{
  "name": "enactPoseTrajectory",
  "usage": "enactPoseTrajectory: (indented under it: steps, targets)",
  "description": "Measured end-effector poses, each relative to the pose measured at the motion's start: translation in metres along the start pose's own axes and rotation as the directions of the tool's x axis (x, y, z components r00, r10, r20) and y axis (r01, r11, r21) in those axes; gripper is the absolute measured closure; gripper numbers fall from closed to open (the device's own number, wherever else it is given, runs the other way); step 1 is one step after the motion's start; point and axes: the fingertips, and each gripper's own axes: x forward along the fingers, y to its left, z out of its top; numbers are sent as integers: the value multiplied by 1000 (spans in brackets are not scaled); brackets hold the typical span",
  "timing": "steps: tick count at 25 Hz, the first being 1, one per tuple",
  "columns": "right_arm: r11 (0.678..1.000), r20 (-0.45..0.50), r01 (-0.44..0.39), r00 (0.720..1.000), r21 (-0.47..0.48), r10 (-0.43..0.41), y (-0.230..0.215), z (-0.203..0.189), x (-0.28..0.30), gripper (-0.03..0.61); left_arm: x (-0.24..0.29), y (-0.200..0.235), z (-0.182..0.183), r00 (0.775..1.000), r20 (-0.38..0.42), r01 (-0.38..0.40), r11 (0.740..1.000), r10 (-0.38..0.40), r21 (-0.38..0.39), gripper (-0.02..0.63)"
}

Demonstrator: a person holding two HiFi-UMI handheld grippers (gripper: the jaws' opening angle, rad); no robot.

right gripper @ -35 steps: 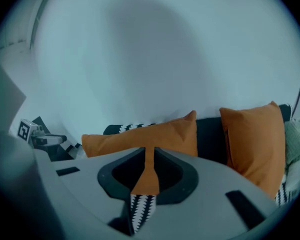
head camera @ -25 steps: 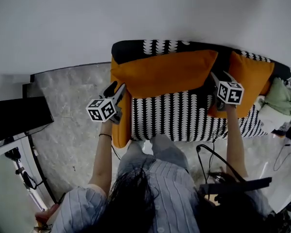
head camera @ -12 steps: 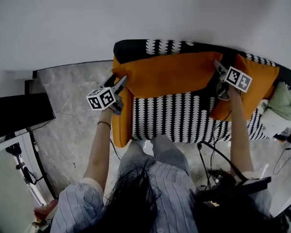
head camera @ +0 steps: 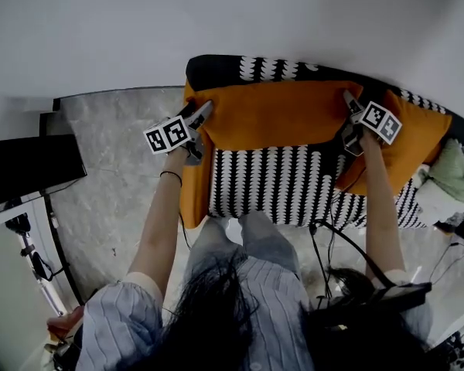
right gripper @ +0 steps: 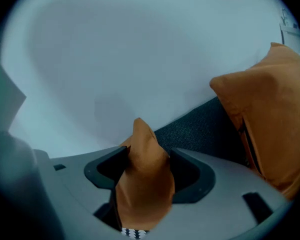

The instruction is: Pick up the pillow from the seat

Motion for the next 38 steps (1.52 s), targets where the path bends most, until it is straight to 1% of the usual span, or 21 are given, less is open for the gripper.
enactPoseTrajectory:
  steps: [1, 3, 6, 8, 10, 12, 14, 16, 18, 19, 23, 26, 28, 30, 34, 38]
  targets:
    - [1000, 2, -6, 1000, 5, 6, 1, -1, 0, 293, 2, 0, 0, 1000, -9, -1, 1000, 1, 7, 272]
    - [1000, -13, -11, 1000, -21, 10, 4, -4, 1, 341, 6, 2, 0, 1000, -23, -16, 999, 16, 30, 272]
    - [991, -55, -2, 998, -135, -5, 11, -13, 1, 393, 12, 13, -3, 996, -38, -80, 994, 83, 67, 276]
    - [983, -78, 4, 997, -186, -19, 16, -22, -3, 419, 16, 19, -7, 991, -57, -113, 990, 118, 84, 304]
    - [982, -81, -12, 997, -186, -3, 24, -29, -12, 437, 18, 17, -9, 989, -79, -120, 989, 127, 88, 346]
    - [984, -64, -65, 996, -165, 55, 35, -34, -27, 443, 13, 14, -9, 988, -101, -111, 989, 121, 97, 387]
    - [984, -46, -118, 993, -137, 113, 42, -41, -47, 448, 3, 12, -11, 987, -123, -91, 988, 106, 125, 413]
    - [984, -37, -135, 991, -114, 132, 43, -48, -64, 453, -8, 10, -12, 986, -128, -80, 982, 102, 169, 444]
    - [985, -32, -129, 992, -112, 126, 43, -56, -80, 454, -19, 8, -13, 987, -110, -93, 974, 118, 205, 479]
    - [985, -26, -124, 992, -117, 121, 45, -59, -86, 456, -23, 7, -14, 988, -99, -99, 974, 121, 204, 496]
    - [982, 7, -104, 994, -155, 106, 63, -65, -105, 456, -36, 6, -17, 992, -44, -109, 985, 116, 136, 545]
    - [984, 59, -101, 992, -145, 111, 72, -61, -124, 459, -49, -3, -11, 996, 0, -86, 987, 87, 134, 554]
    - [986, 107, -118, 985, -121, 132, 79, -55, -139, 460, -60, -9, -5, 998, 39, -61, 992, 57, 112, 555]
    - [984, 141, -133, 979, -120, 150, 92, -49, -155, 460, -72, -18, 3, 996, 82, -35, 994, 26, 100, 555]
    - [981, 194, -120, 970, -152, 149, 113, -41, -185, 462, -96, -42, 19, 991, 133, 12, 989, -31, 145, 555]
    - [978, 251, -112, 956, -174, 154, 132, -28, -214, 462, -121, -68, 43, 977, 186, 65, 979, -101, 191, 557]
